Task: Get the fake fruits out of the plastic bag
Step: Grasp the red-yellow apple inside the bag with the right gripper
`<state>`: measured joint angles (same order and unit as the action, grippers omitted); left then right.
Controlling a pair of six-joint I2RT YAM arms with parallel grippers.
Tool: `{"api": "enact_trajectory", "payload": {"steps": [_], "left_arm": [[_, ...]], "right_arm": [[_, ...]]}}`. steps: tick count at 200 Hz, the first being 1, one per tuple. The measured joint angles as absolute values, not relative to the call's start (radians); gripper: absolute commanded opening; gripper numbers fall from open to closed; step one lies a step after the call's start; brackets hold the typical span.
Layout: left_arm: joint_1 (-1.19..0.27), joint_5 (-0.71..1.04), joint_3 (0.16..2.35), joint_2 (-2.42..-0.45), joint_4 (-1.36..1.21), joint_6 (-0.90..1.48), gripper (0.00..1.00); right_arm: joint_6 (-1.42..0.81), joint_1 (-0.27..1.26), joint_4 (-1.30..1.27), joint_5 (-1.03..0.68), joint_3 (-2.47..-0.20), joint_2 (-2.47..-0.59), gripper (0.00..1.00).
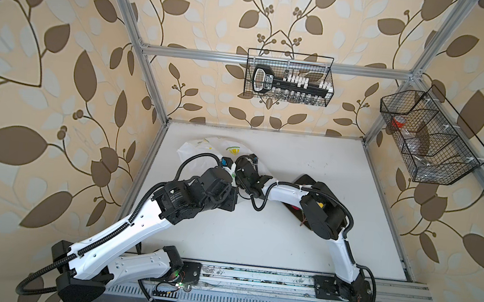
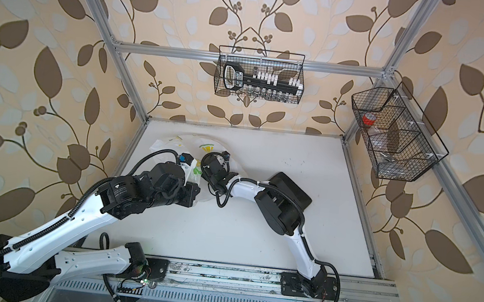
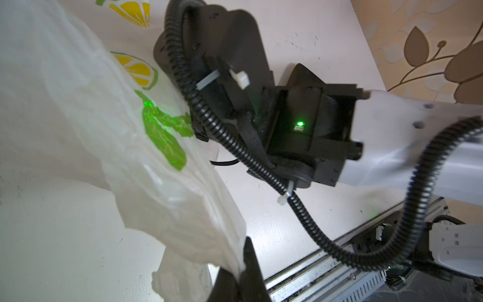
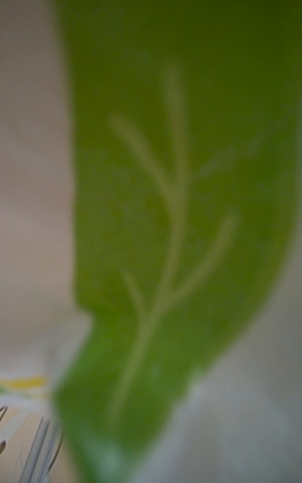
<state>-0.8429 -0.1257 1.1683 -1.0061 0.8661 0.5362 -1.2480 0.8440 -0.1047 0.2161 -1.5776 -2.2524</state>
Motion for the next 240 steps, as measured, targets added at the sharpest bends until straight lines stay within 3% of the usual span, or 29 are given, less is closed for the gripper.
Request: {"api": "enact_trajectory", "payload": {"steps": [82,112,149,178,240], "left_arm": [[-0.836,-0.059,1.190,-1.029,0.873,0.507,0.00],[-0.836,-0.056,1.190,-1.029,0.874,0.506,0.00],[-0.836,-0.071,1.188,-1.018,0.885,0.525,0.00],[-0.836,-0.121,1.161,-0.971,0.887,0.567,0.00],[-0.837,-0.230,1.055,-0.913,0.871,0.665,0.00]], "right_arm": [[-1.309,0.845,0.012,0.291,-1.818,-2.424,0.71],[-1.317,0.850,0.030,0.307,-1.866,-2.459,0.58],[-1.280,0.850,0.028,0.310,-1.863,-2.460,0.33],[-1.237,0.846,-0.037,0.300,-1.744,-2.394,0.27],[-1.156,0.826,-0.129,0.227,-1.368,-2.085,0.26]]}}
